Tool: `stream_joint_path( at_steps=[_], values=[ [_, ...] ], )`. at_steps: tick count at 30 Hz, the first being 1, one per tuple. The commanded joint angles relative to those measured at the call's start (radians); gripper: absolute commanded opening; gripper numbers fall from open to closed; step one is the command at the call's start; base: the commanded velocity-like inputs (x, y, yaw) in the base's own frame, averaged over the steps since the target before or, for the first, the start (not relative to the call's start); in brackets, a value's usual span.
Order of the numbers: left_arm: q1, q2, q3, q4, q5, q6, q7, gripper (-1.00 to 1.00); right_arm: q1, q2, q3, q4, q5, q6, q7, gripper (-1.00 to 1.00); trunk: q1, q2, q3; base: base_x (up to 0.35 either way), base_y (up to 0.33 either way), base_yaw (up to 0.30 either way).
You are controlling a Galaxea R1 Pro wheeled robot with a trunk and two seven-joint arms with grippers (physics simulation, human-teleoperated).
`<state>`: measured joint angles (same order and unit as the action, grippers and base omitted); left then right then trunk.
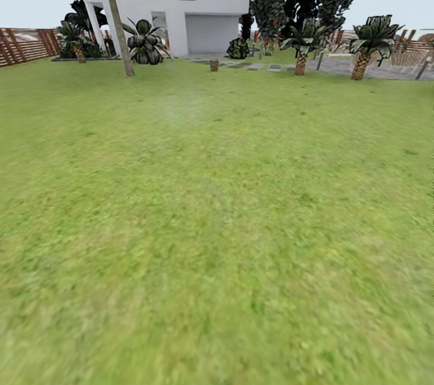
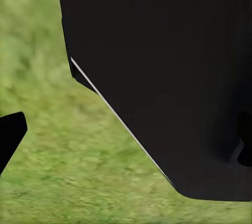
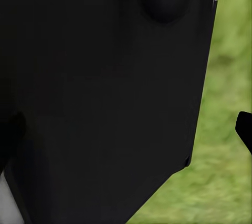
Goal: Take the three Easter eggs out of the wicker basket on the lawn in the garden, then place them on the lawn next to a single tree (choose any tree) so that all three eggs are next to the same tree and none are left in the basket.
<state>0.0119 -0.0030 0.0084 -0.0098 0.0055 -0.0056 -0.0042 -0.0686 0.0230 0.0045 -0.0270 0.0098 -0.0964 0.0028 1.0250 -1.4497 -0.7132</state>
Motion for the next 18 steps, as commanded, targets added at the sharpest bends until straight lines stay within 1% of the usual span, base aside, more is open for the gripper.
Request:
stream_joint_path(
  at_steps=[1, 18],
  values=[
    [0.0, 0.0, 0.001, -0.001, 0.001, -0.001, 0.0, 1.0, 0.0, 0.0, 0.0, 0.001, 0.001, -0.003, 0.0, 1.0, 0.0, 0.0, 0.0, 0.0, 0.0, -0.017],
    [0.0, 0.0, 0.001, -0.001, 0.001, -0.001, 0.0, 1.0, 0.0, -0.007, 0.0, 0.001, 0.002, -0.003, 0.001, 1.0, 0.0, 0.0, 0.003, 0.0, 0.0, -0.002]
  ],
)
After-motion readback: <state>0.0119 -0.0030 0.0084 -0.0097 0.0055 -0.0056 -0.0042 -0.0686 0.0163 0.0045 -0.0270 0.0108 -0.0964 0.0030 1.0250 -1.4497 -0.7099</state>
